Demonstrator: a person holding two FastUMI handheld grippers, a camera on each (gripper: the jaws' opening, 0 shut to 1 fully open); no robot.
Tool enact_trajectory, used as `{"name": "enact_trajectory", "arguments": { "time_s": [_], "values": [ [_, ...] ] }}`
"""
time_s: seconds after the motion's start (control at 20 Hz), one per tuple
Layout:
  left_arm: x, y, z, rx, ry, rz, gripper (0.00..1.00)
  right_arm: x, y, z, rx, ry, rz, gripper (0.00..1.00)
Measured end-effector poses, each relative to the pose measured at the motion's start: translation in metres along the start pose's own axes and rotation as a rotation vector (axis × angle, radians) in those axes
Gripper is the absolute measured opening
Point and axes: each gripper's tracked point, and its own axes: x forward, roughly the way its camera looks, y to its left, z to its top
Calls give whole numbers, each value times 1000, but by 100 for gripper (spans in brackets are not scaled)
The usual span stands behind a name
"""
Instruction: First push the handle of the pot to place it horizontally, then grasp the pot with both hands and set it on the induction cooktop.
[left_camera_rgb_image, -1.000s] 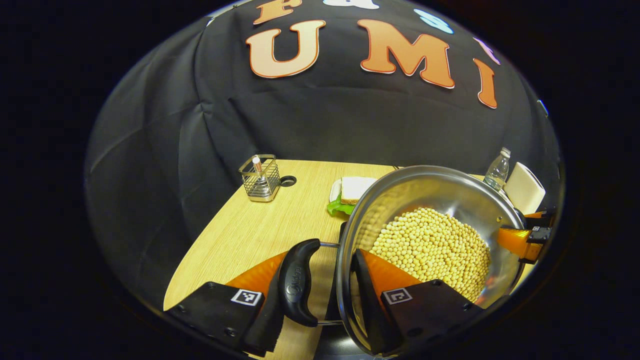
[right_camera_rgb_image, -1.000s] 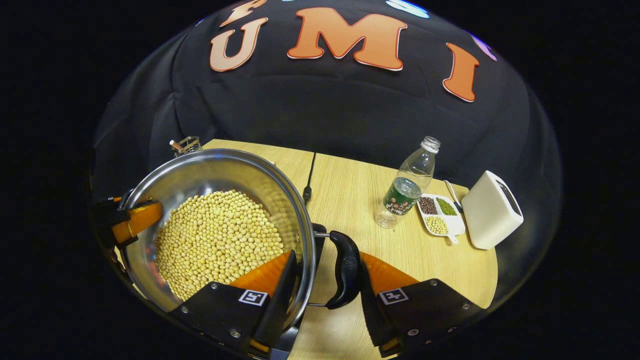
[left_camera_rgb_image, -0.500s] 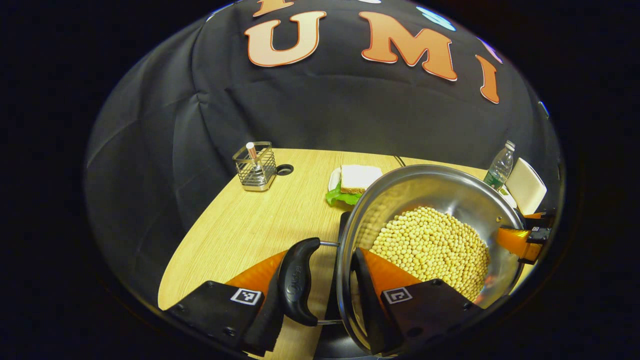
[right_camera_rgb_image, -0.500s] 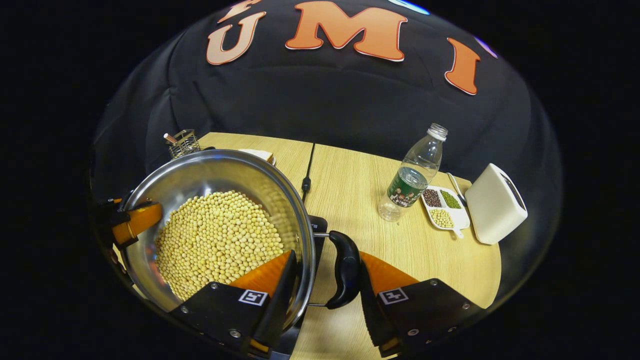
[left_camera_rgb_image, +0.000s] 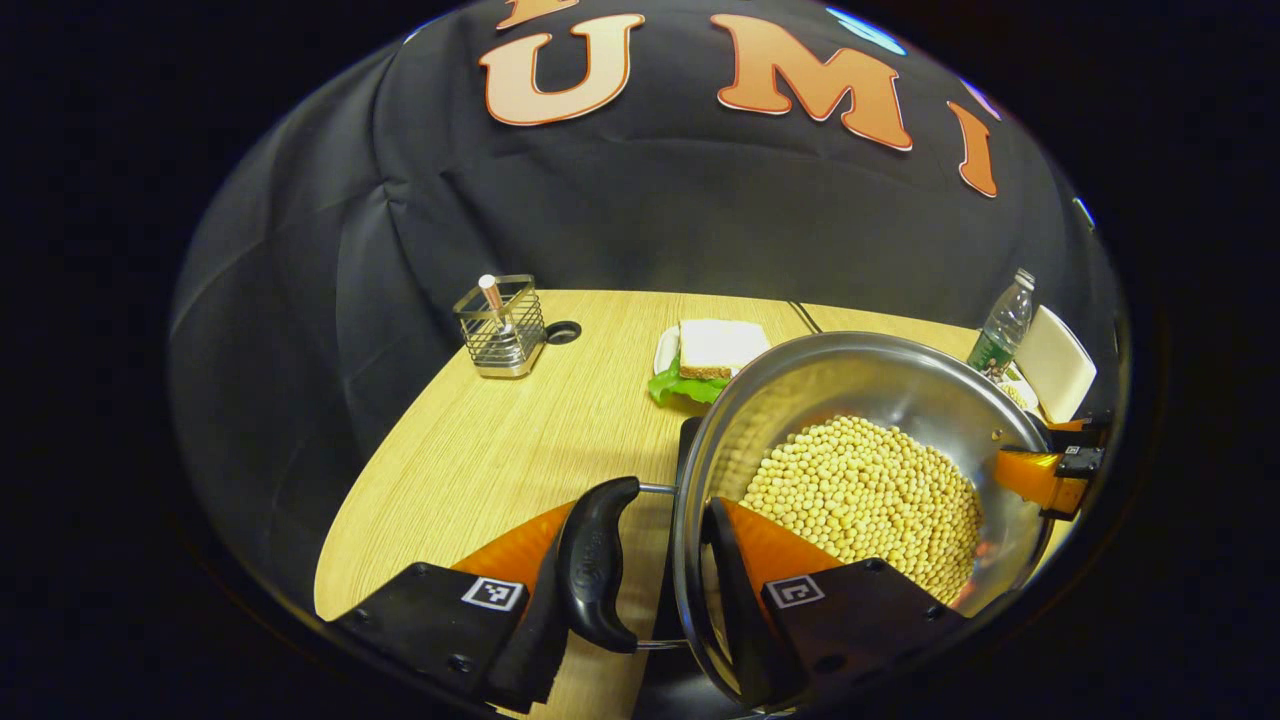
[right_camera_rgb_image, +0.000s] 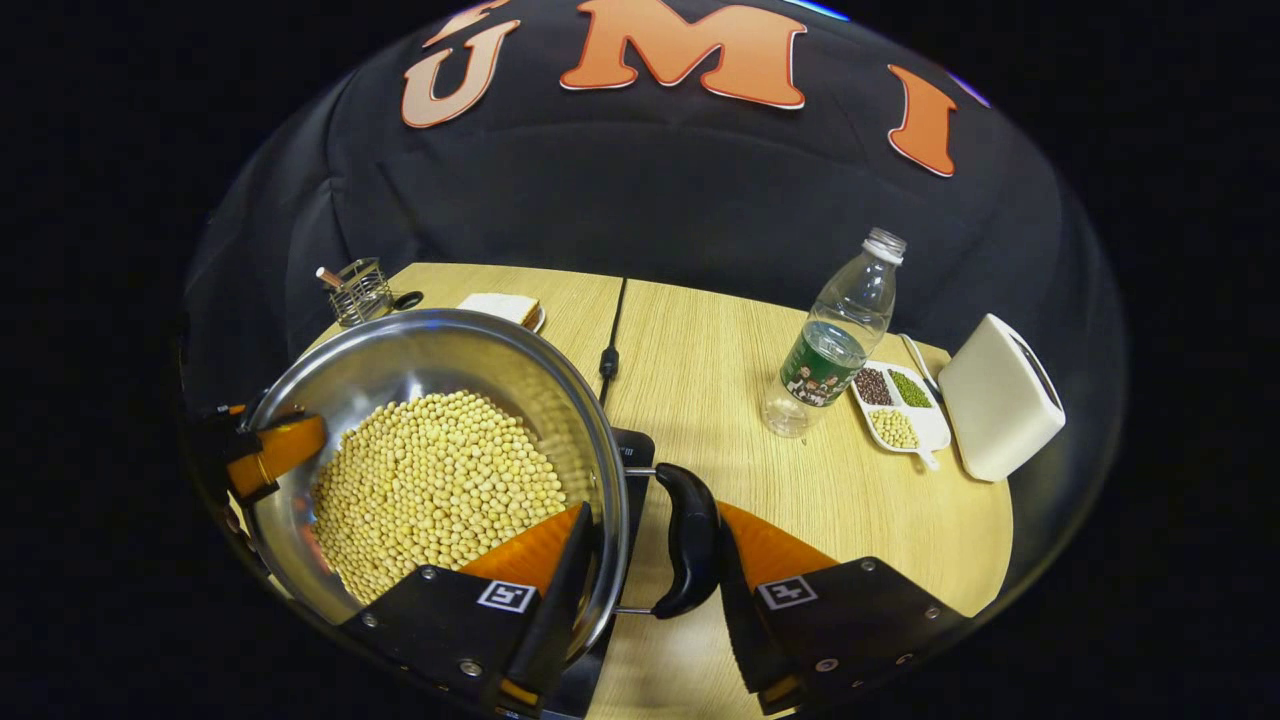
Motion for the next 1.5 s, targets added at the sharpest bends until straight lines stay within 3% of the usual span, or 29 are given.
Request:
{"name": "enact_trajectory", "arguments": {
  "time_s": [0.05,0.15,0.25,0.35,0.5,0.65,0.8,1.0,1.05,1.2,1.25,1.3,1.5],
  "values": [
    [-1,2,-4,-4,17,-2,74,-1,-1,1,-16,-7,-12,64],
    [-2,3,-2,-3,14,-8,79,-2,-1,0,-38,-5,-13,74],
    [-3,3,1,-5,9,3,77,-8,1,0,-25,-6,15,80],
    [-8,7,11,12,-22,25,80,-20,-2,11,-14,-55,40,84],
    [-28,12,33,24,-88,59,83,-51,-28,29,-43,-162,2,84],
    [-60,17,65,42,-197,98,79,-95,-58,50,-39,-298,-31,85],
    [-97,10,100,74,-324,111,82,-149,-90,68,-4,-420,-41,85],
    [-162,-16,142,90,-479,82,87,-223,-139,93,22,-594,-80,86],
    [-176,-22,150,91,-513,63,82,-239,-151,96,17,-629,-86,86],
    [-221,-39,173,81,-616,33,82,-287,-185,108,15,-744,-137,86],
    [-237,-43,181,74,-647,24,86,-305,-197,110,18,-780,-159,87],
    [-251,-46,189,66,-674,16,82,-321,-205,113,21,-815,-174,86],
    [-308,-47,218,48,-785,10,89,-379,-225,129,10,-942,-206,90]
  ]
}}
